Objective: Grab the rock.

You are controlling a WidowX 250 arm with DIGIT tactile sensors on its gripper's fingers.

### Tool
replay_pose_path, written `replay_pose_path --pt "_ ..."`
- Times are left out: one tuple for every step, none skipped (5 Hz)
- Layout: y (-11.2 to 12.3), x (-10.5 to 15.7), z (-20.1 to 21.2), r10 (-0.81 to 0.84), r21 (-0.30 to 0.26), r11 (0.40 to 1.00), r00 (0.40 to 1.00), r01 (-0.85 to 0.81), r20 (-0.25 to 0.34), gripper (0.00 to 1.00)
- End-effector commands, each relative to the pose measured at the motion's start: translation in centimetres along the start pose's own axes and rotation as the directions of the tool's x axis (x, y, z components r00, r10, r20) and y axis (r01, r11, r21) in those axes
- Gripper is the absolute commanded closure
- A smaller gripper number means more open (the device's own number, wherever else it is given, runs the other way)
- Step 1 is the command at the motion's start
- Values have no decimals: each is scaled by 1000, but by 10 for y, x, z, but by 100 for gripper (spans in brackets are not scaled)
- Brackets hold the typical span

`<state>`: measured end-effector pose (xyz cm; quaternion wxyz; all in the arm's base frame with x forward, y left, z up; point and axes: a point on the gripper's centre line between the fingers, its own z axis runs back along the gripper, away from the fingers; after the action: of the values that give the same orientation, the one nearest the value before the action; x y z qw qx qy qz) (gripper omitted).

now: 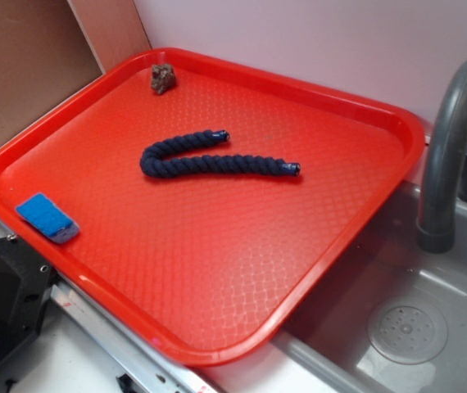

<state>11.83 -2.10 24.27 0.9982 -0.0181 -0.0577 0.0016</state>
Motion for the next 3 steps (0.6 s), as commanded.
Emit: replay_pose_path --pt "0 0 0 0 0 1000 1000 0 0 0" --pt "16 28 -8 129 34 991 988 -132 80 0" --pt "35 50 -26 216 53 974 971 -222 98 0"
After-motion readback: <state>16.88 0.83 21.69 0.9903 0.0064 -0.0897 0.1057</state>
